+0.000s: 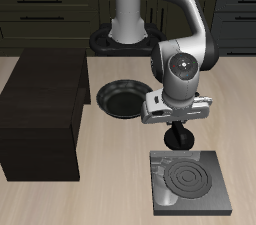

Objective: Turn on the flat stove

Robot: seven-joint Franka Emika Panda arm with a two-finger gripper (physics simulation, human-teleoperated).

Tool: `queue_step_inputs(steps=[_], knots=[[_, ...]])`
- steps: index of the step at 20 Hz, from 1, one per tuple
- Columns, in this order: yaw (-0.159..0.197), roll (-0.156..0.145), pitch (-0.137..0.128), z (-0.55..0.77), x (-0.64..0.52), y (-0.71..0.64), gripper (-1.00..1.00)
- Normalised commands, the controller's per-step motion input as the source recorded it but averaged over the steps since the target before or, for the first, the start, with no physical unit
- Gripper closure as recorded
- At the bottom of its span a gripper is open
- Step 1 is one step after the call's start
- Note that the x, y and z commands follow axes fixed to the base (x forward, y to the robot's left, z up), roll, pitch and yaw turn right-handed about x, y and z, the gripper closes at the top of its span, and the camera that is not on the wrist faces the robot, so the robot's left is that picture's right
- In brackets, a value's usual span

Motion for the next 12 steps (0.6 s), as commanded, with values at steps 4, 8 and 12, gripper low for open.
queue_step_inputs(steps=[4, 8, 12], knots=[[0.042, -0.019, -0.039, 0.17, -0.03, -0.10, 1.00], [0.036, -0.010, -0.052, 0.26, 0.01, -0.13, 1.00], [0.048, -0.018, -0.049, 0.32, 0.06, -0.25, 1.00]])
